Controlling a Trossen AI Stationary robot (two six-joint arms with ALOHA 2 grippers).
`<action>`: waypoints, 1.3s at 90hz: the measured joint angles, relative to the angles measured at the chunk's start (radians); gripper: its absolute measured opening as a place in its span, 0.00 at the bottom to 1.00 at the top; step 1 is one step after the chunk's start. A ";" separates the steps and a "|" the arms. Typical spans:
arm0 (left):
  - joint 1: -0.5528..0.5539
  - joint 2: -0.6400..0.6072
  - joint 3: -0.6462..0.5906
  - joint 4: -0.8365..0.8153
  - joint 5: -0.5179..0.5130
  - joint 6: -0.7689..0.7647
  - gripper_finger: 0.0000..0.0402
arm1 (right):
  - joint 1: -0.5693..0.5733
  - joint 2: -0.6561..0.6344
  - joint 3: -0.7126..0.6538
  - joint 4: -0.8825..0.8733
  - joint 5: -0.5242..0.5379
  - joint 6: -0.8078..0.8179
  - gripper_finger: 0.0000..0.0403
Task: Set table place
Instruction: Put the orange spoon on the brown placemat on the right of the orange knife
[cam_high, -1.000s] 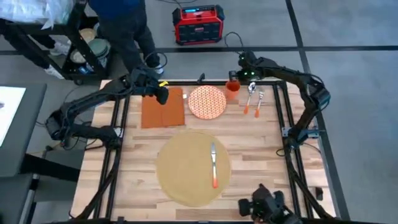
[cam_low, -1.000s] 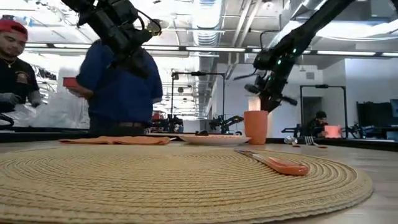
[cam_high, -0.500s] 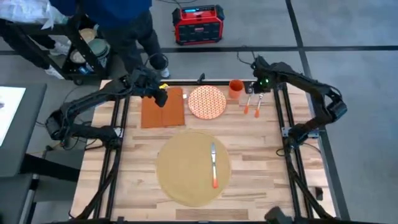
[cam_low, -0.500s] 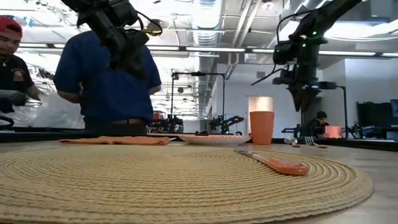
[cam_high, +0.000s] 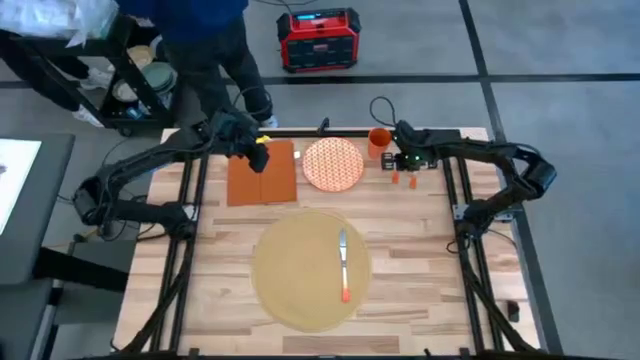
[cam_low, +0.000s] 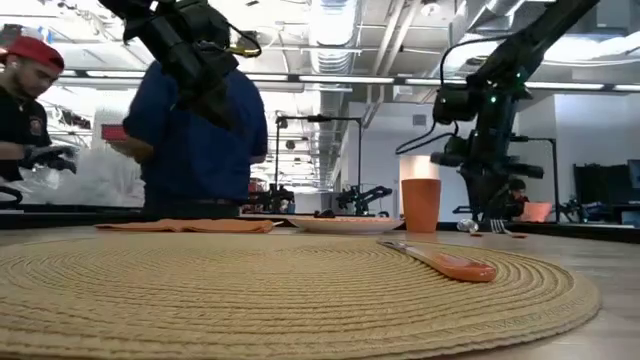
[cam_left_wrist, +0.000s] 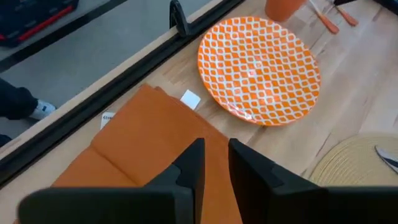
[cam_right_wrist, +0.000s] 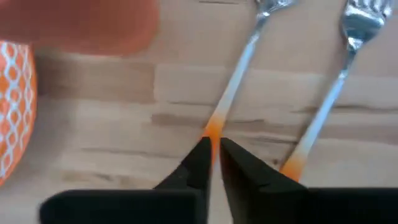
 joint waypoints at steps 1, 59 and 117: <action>0.000 0.000 0.000 -0.001 0.000 -0.001 0.13 | 0.002 0.003 0.000 0.001 0.000 0.000 0.02; -0.003 0.000 0.001 -0.052 0.000 -0.056 0.13 | 0.170 0.086 0.000 -0.064 -0.012 0.000 0.00; -0.003 0.000 0.001 -0.051 0.000 -0.056 0.13 | 0.547 -0.059 0.002 -0.317 0.224 0.414 0.00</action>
